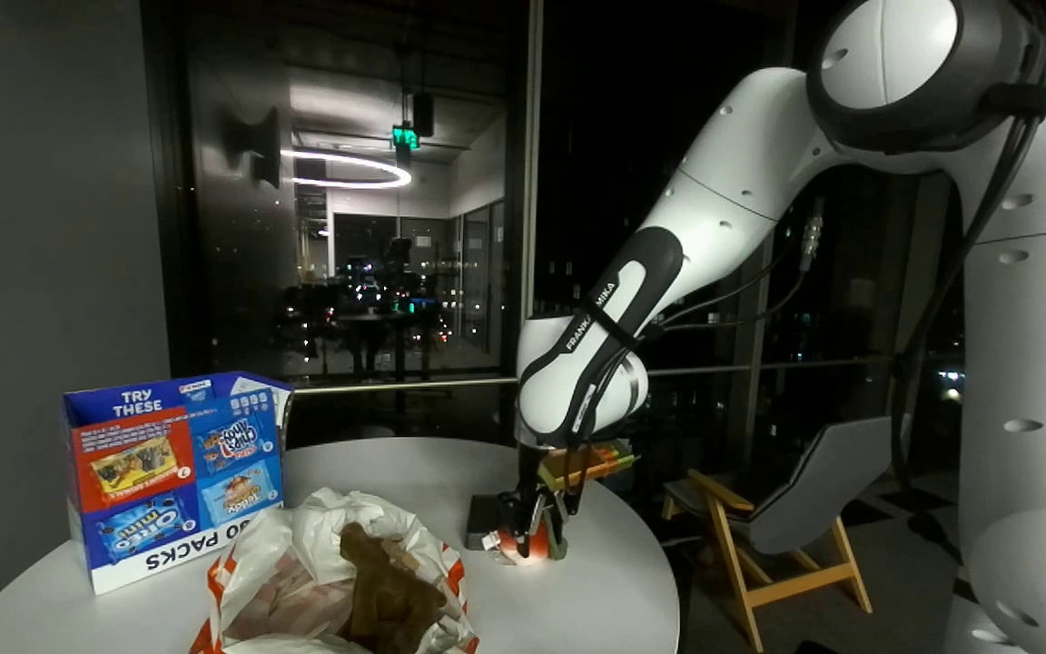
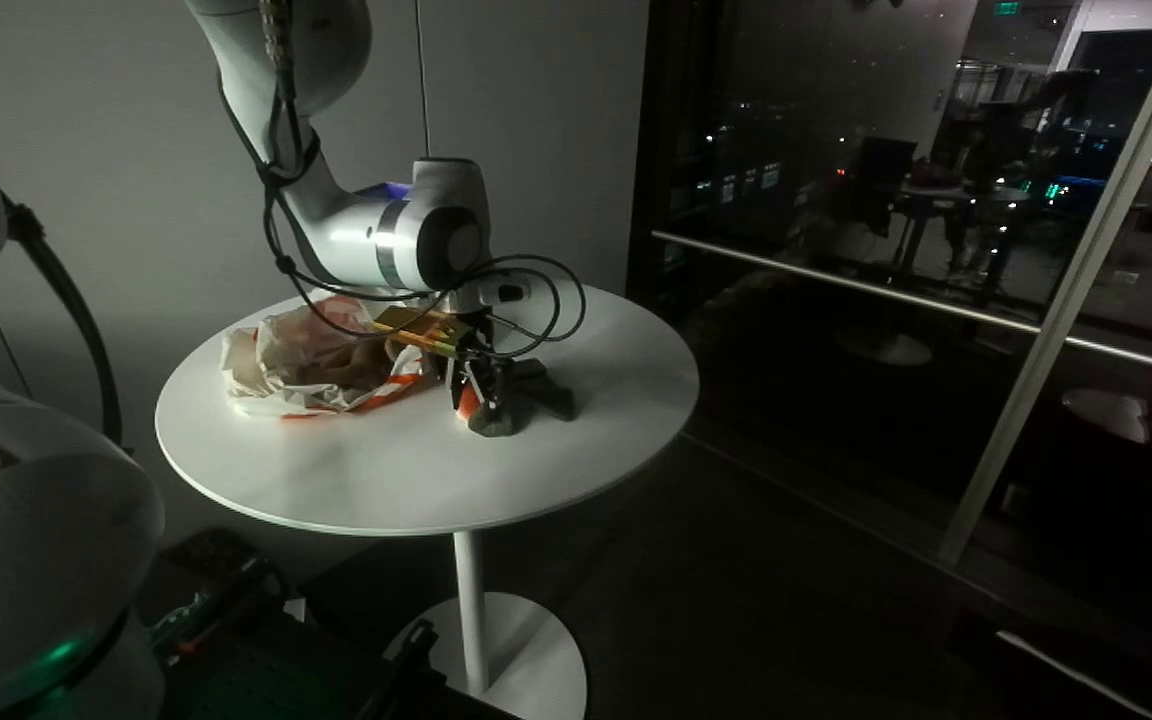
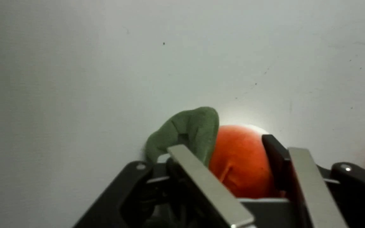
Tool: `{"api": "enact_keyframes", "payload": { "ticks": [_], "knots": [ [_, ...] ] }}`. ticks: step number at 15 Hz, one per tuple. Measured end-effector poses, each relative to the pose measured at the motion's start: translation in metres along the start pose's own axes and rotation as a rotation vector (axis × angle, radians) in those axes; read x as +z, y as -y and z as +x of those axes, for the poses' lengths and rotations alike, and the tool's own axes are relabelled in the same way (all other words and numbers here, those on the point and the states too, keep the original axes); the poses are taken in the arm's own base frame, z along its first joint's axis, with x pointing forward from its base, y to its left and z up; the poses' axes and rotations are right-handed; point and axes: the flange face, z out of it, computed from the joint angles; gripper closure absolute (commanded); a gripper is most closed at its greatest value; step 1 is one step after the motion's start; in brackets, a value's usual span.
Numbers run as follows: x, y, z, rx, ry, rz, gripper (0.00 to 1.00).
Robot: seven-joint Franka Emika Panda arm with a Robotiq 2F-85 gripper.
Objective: Put the objects on the table inside the bag
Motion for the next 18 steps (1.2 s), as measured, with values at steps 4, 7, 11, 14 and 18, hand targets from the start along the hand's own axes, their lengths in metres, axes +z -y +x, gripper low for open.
{"api": "enact_keyframes", "payload": {
  "ticks": [4, 7, 11, 14, 18],
  "knots": [
    [-0.001, 0.000, 0.001, -0.037, -0.010, -0.023, 0.96],
    [-0.008, 0.003, 0.001, -0.085, -0.042, -0.061, 0.94],
    [-0.040, 0.020, -0.010, -0.190, -0.182, -0.075, 0.95],
    [-0.072, 0.042, -0.031, -0.280, -0.295, -0.049, 0.95],
    [-0.095, 0.089, -0.062, -0.453, -0.383, 0.007, 0.95]
  ]
}}
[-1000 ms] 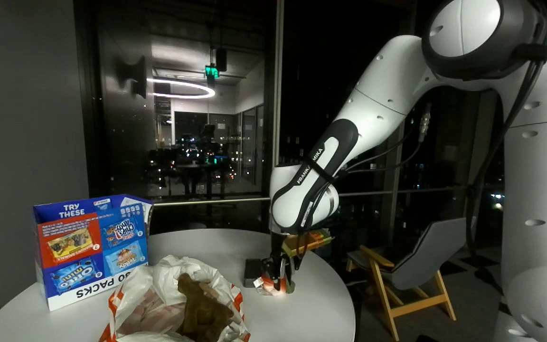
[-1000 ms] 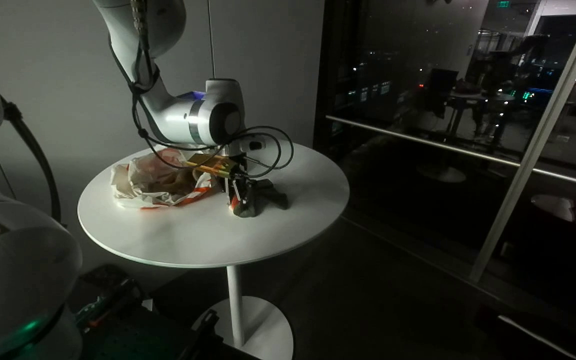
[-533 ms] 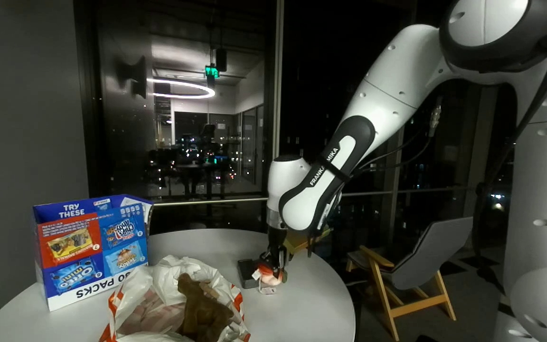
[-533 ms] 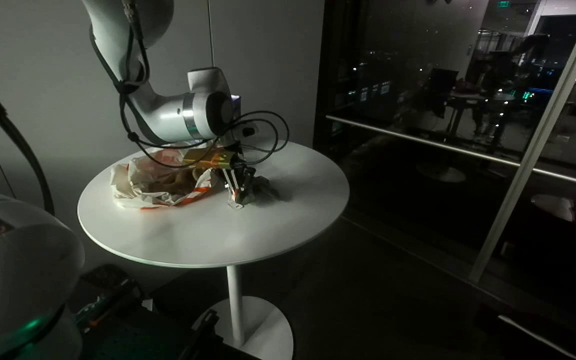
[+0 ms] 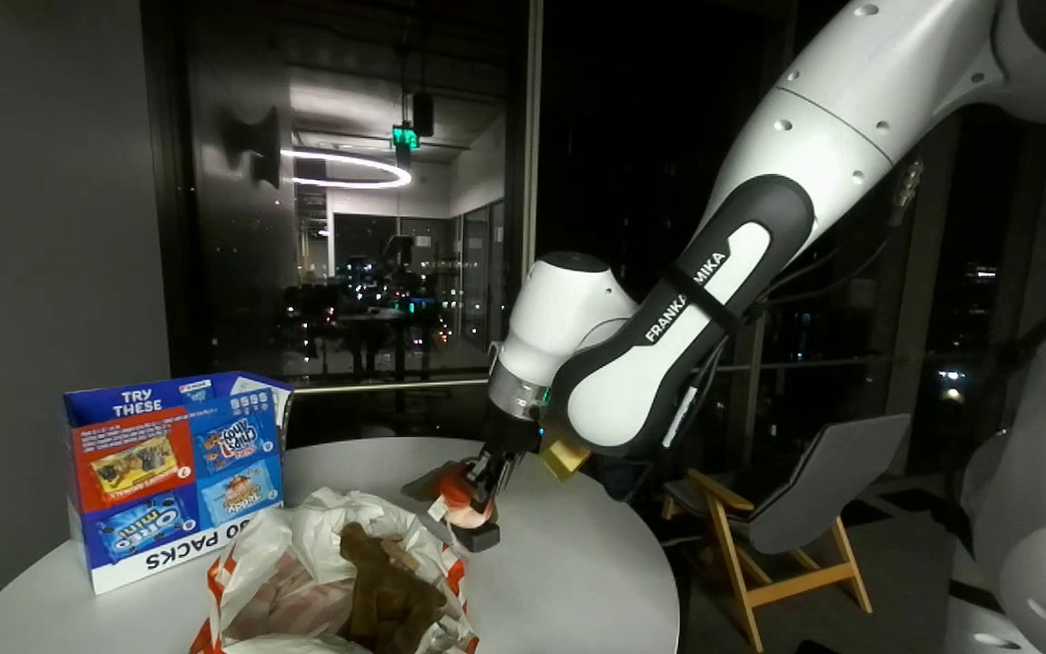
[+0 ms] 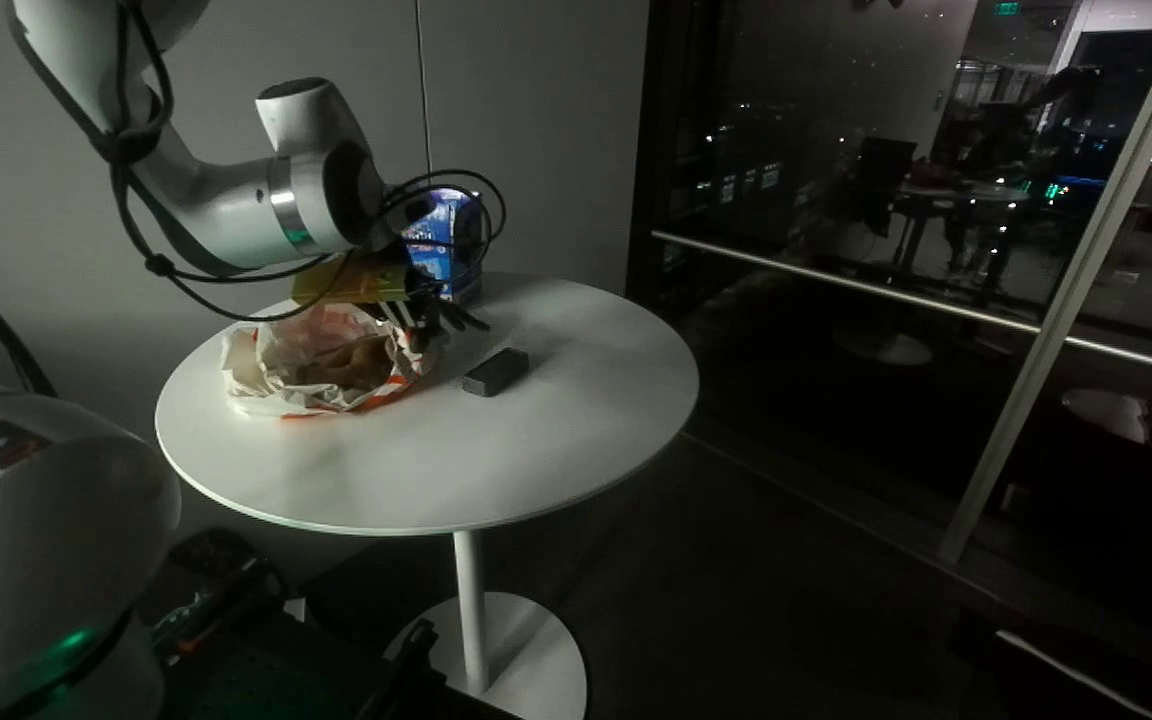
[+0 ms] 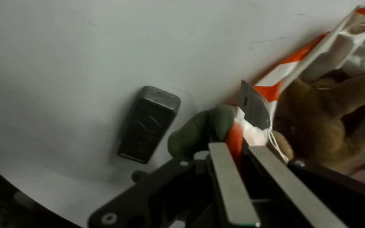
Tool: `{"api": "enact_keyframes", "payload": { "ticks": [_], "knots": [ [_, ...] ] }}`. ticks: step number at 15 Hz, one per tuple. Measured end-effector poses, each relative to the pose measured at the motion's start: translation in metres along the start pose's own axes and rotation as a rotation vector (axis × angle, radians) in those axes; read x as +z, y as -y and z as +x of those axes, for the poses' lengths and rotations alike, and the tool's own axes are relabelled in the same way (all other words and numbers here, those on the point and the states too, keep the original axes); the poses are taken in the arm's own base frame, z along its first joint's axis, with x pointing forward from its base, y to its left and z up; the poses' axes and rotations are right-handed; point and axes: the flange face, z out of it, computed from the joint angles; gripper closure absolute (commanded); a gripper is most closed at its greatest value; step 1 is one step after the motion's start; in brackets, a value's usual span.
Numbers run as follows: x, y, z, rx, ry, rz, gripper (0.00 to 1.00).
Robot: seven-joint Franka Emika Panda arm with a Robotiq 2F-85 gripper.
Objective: Put the objects on the table inside the bag
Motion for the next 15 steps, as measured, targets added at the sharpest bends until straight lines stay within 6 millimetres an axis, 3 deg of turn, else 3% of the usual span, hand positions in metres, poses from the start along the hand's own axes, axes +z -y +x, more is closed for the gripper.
{"api": "enact_keyframes", "payload": {
  "ticks": [6, 9, 12, 15],
  "knots": [
    [-0.004, 0.095, 0.000, -0.268, -0.028, 0.173, 0.95],
    [-0.002, 0.133, -0.004, -0.385, -0.026, 0.263, 0.95],
    [0.010, 0.142, -0.002, -0.474, -0.024, 0.300, 0.94],
    [0.034, 0.123, 0.006, -0.512, -0.076, 0.246, 0.94]
  ]
}}
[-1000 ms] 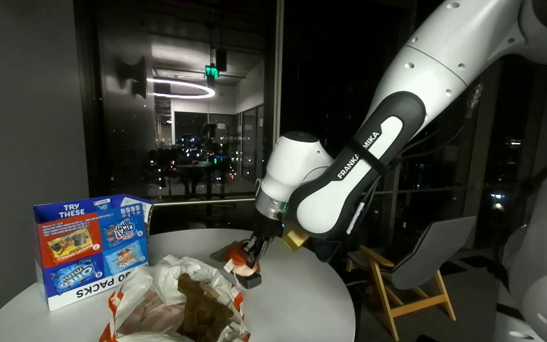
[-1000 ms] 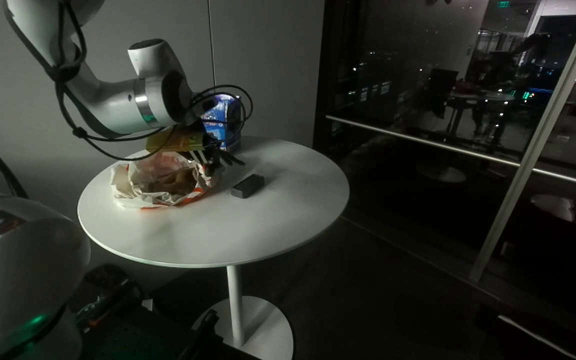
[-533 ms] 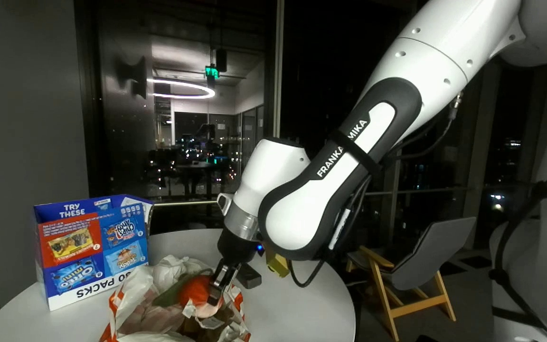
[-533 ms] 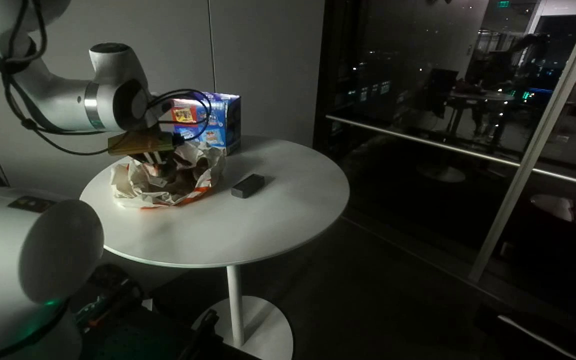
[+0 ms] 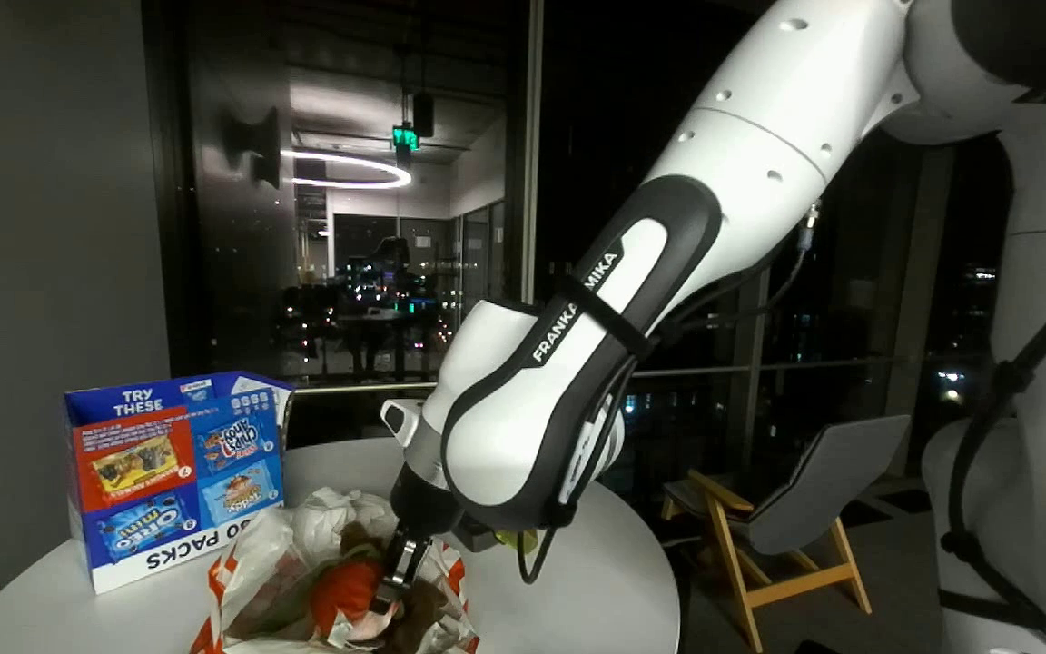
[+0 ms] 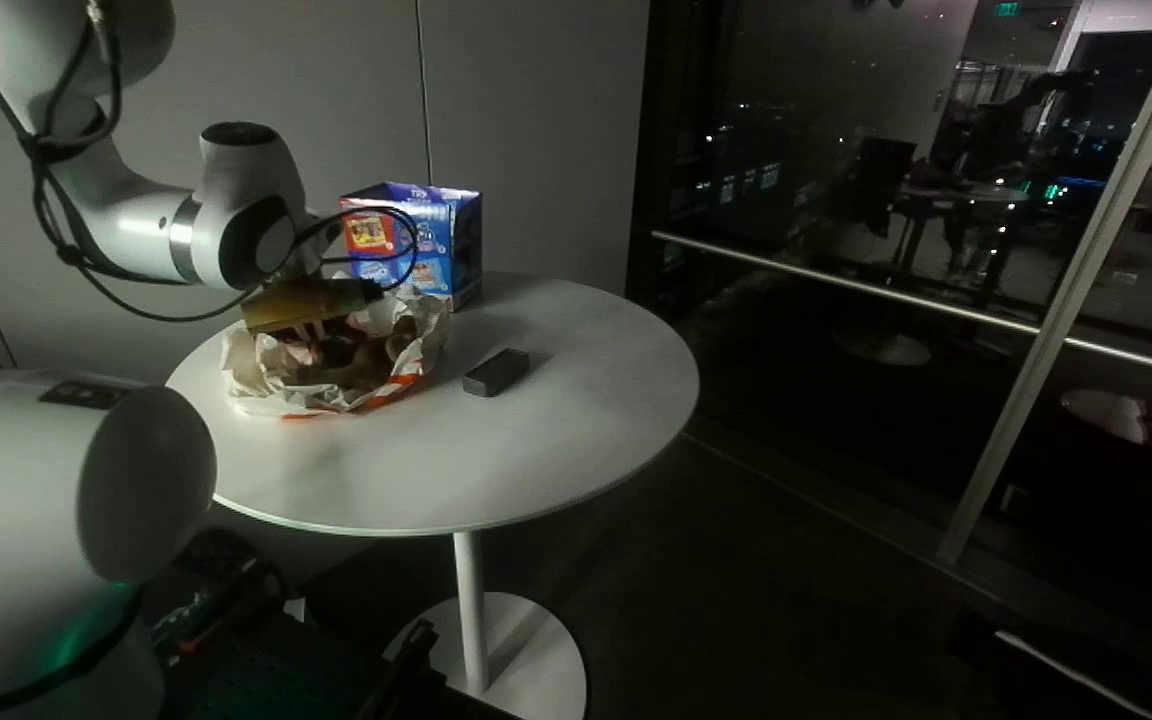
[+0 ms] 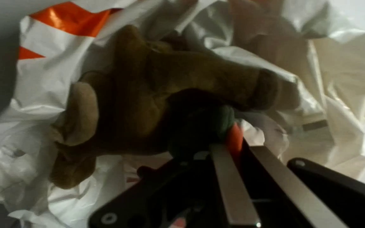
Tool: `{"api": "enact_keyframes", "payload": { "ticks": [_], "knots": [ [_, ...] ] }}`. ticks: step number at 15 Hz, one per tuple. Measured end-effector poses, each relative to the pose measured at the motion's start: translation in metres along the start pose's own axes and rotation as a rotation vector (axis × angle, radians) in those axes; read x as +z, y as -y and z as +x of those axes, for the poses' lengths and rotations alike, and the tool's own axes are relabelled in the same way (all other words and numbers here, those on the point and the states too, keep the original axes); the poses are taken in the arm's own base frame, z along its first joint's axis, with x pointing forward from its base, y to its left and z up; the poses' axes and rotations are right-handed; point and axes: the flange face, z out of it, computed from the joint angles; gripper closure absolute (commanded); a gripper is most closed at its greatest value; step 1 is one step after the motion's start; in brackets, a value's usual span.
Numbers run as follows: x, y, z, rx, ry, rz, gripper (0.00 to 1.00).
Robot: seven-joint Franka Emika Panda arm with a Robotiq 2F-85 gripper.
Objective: Put the objects on the table inside the bag
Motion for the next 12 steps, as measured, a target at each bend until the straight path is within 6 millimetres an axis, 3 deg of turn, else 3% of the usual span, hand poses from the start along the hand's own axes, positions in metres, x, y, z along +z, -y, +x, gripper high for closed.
{"api": "enact_keyframes", "payload": {
  "ticks": [4, 5, 7, 9, 12],
  "knots": [
    [0.030, -0.023, -0.011, -0.049, -0.004, -0.053, 0.92],
    [0.034, -0.022, -0.008, -0.066, -0.004, -0.047, 0.62],
    [0.038, -0.015, 0.001, -0.092, -0.011, -0.022, 0.56],
    [0.039, -0.010, 0.007, -0.109, -0.015, 0.000, 0.42],
    [0.036, -0.023, 0.006, -0.127, -0.027, -0.033, 0.20]
  ]
}}
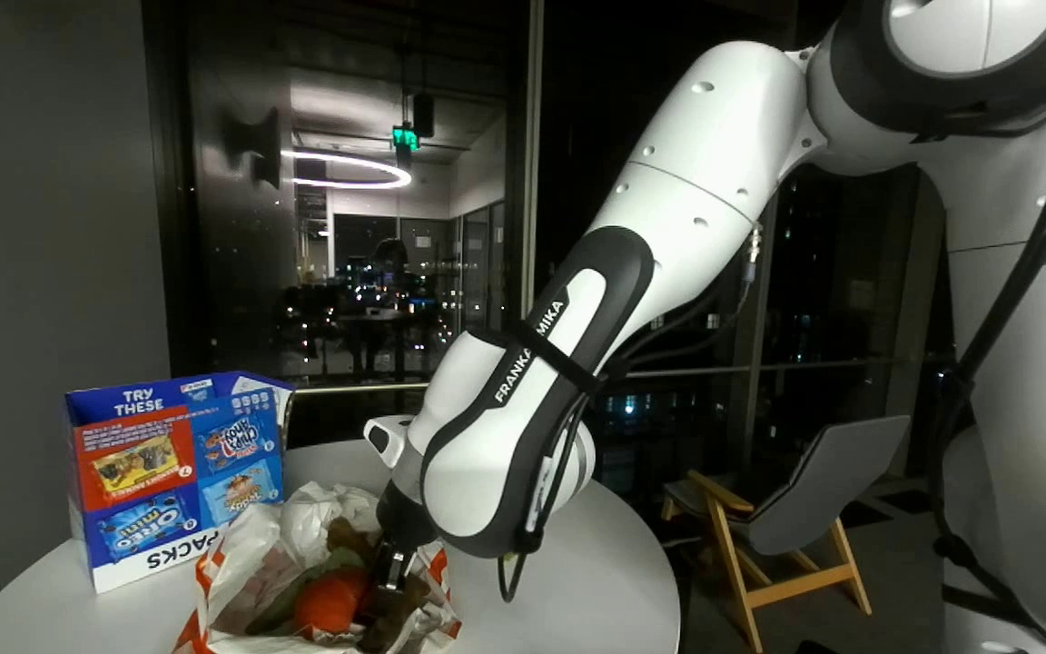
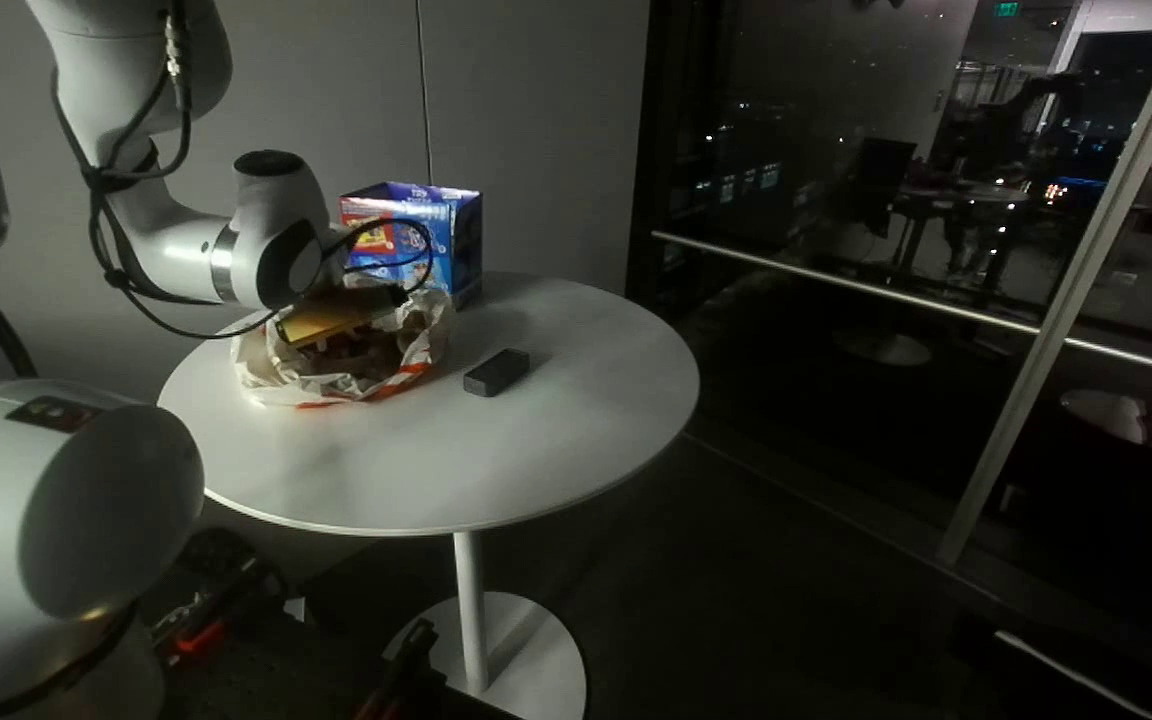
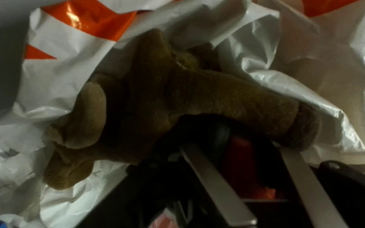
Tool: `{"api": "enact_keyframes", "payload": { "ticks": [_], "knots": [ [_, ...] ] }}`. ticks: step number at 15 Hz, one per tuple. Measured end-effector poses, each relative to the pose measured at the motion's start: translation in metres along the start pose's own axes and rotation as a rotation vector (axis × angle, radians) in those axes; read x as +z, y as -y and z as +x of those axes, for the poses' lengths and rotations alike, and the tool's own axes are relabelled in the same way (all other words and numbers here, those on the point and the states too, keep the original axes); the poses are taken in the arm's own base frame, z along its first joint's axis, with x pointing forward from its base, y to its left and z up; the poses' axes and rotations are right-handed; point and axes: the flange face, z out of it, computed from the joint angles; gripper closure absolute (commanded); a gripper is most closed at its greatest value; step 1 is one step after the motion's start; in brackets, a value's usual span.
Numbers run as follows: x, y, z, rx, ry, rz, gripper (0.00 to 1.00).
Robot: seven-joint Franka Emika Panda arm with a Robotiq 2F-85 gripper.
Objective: Put the objects on the table inside the bag
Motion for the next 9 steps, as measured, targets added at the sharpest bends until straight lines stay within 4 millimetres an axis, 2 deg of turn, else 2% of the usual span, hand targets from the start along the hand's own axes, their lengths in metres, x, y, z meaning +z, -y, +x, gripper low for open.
{"api": "enact_keyframes", "payload": {
  "ticks": [3, 6, 9],
  "knots": [
    [-0.010, -0.032, -0.019, 0.015, -0.047, -0.122, 0.00],
    [-0.022, -0.066, -0.041, 0.090, -0.069, -0.226, 0.02],
    [-0.031, -0.075, -0.048, 0.173, -0.074, -0.255, 0.00]
  ]
}}
